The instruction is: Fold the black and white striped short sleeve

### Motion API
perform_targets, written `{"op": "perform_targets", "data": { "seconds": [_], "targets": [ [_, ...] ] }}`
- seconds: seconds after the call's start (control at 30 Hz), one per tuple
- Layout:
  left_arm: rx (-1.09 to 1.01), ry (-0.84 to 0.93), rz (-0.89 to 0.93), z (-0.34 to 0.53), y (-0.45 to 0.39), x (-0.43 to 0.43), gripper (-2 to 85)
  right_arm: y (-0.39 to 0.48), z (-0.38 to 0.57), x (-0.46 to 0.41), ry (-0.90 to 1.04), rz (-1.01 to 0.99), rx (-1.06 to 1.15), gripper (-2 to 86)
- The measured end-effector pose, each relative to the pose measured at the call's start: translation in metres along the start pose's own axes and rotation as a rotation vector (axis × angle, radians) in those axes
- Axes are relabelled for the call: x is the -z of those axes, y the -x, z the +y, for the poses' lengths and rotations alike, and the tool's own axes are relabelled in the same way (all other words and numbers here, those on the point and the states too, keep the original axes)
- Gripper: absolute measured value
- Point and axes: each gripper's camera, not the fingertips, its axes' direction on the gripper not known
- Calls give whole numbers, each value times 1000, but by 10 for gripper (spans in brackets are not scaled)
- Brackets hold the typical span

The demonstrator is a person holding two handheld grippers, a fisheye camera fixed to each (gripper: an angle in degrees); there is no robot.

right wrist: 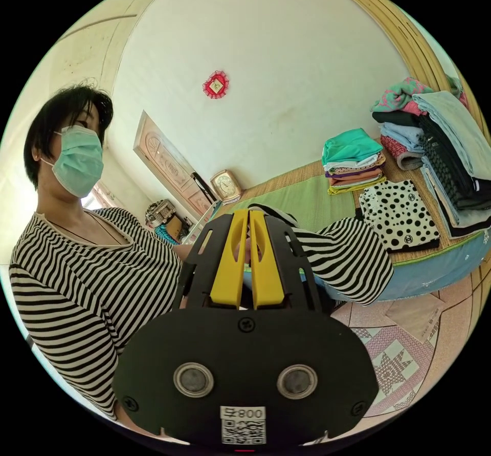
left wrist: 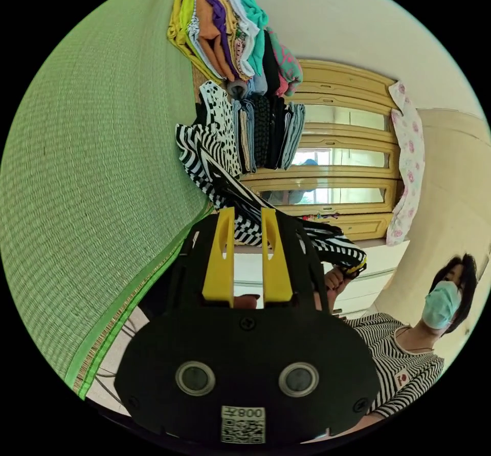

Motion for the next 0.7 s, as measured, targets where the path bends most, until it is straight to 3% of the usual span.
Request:
{"op": "perform_targets", "data": {
  "seconds": [0.27, 0.7],
  "targets": [
    [205, -12, -22, -17, 51, 19, 87, -19, -12, 21, -13, -19, -14, 0],
    [157, 61, -78, -1, 41, 62, 18, -36, -34, 38, -12, -27, -25, 1]
  ]
}}
